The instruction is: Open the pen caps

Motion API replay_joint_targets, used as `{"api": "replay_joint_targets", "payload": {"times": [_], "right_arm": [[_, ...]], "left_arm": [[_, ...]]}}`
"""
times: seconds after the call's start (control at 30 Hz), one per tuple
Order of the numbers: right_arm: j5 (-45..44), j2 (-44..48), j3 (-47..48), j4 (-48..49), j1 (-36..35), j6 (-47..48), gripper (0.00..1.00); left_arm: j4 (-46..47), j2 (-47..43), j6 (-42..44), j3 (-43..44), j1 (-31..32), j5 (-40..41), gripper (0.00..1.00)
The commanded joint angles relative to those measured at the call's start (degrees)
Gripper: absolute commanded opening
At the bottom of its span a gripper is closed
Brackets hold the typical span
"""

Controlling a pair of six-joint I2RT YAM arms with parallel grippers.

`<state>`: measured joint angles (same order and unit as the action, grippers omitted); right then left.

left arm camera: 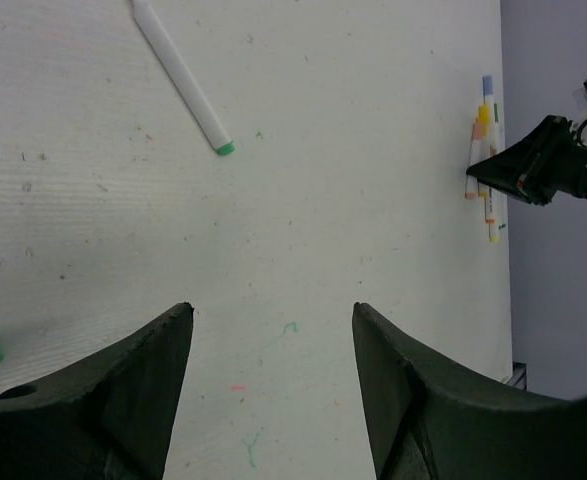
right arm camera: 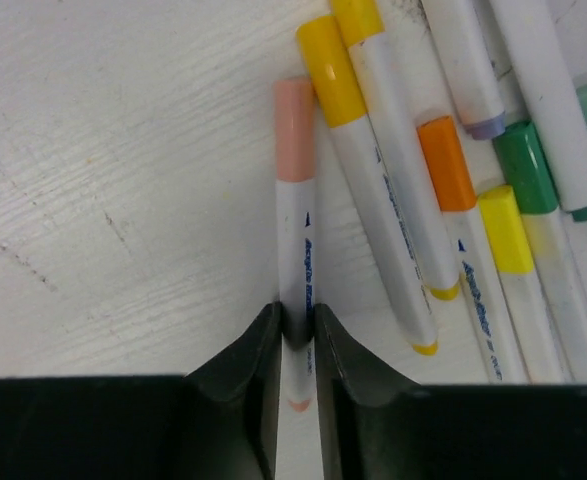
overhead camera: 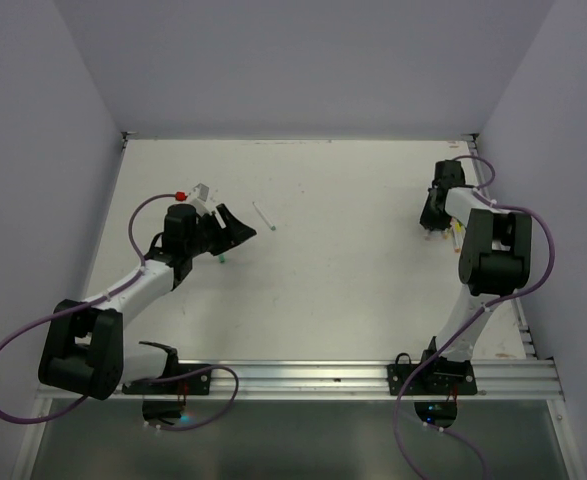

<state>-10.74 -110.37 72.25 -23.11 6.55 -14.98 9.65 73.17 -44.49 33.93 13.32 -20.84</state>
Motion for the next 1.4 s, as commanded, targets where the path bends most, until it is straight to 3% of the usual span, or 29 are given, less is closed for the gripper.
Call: {"api": "replay_joint_targets", "payload": {"times": [0.0,0.07,0.1,0.23,0.4,0.53,0.57,0.73,1.03,1.37], "right_arm": [[0.20,-1.43,-1.31,-2.82,-0.48,0.57,0.17],[0.37,-0.73,-2.46,-2.11,-1.53,0.74,0.01],[0.63,-0.73,-3.25,-1.59,-1.97,0.92,0.00],[-1.54,0.67,-3.78,-0.88,-7.85,3.20,0.00],[-3.24,8.75,-4.48,-1.05,-18.92,4.18,0.00],[7.03,15.78,-7.03,-0.36,-24.03,1.63,0.00],[13.32,17.19,-8.86,1.04,-25.95,1.45,0.00],[30.23,24.84,-13.80,7.99,-32.98,-1.70,0.00],[32.80,24.86,-12.31,13.53,-45.29,-8.57,0.00],[31.22,22.92,-8.80,16.17,-50.31,-10.77,0.00]], "left_arm": [[2.21,-1.27,-1.04,-0.45,0.48,-0.69,0.68],[2.04,-2.32,-1.30,-0.45,1.09,-0.17,0.67],[1.69,-2.67,-1.39,-0.45,1.79,0.01,0.68],[0.55,-4.87,-1.48,-0.01,2.41,-0.07,0.67],[-2.26,-7.86,-0.60,1.39,2.41,-0.51,0.67],[-5.51,-7.87,0.63,4.20,2.41,-0.96,0.67],[-6.65,-7.60,0.72,5.26,2.41,-1.22,0.67],[-0.88,-5.58,-4.28,4.92,2.41,-8.76,0.66],[4.06,-3.30,-8.59,4.83,3.90,-9.13,0.63],[7.05,-0.83,-10.71,3.51,5.31,-9.66,0.57]]}}
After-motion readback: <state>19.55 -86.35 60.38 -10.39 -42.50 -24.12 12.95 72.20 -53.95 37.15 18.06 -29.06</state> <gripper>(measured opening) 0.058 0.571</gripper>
